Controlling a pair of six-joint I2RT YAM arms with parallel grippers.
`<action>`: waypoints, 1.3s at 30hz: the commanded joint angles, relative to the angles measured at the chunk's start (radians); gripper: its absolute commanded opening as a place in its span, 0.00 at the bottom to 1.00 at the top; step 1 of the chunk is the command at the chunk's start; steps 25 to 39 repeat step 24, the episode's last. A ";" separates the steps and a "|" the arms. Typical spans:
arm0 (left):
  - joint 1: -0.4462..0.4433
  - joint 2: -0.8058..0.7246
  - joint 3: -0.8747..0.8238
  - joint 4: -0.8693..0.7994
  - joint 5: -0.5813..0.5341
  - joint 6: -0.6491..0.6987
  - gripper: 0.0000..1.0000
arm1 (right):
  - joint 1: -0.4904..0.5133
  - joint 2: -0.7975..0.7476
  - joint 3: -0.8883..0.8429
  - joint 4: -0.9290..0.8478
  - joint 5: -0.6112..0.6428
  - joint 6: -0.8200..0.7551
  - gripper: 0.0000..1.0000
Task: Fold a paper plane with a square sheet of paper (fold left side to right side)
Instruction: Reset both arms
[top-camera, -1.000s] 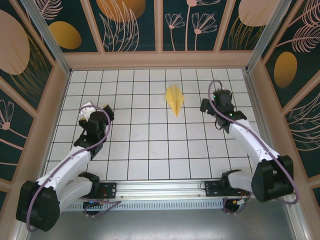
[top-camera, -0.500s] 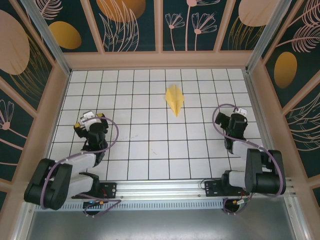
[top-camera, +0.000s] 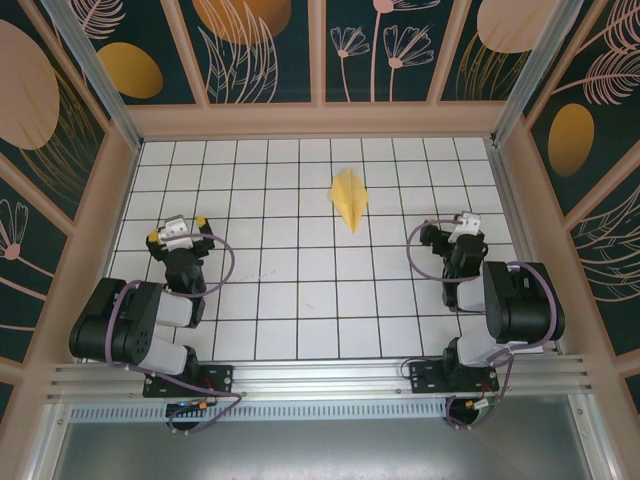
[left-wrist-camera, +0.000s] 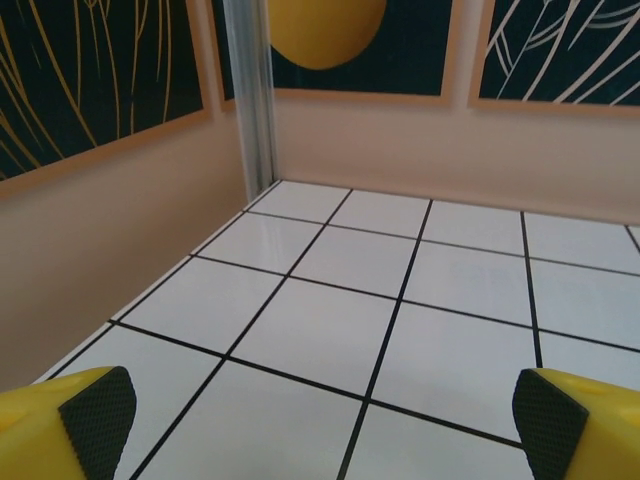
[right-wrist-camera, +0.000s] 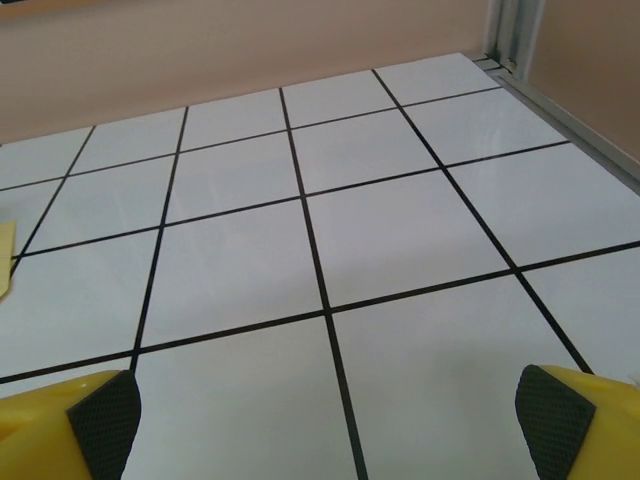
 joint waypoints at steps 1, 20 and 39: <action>0.014 0.039 0.000 0.110 0.074 -0.017 0.98 | -0.001 0.002 -0.008 0.137 -0.008 -0.019 0.99; 0.057 0.026 0.068 -0.042 0.099 -0.061 0.99 | -0.005 0.003 0.009 0.108 -0.033 -0.033 0.99; 0.057 0.025 0.068 -0.042 0.099 -0.061 0.99 | -0.006 0.003 0.008 0.110 -0.033 -0.031 0.99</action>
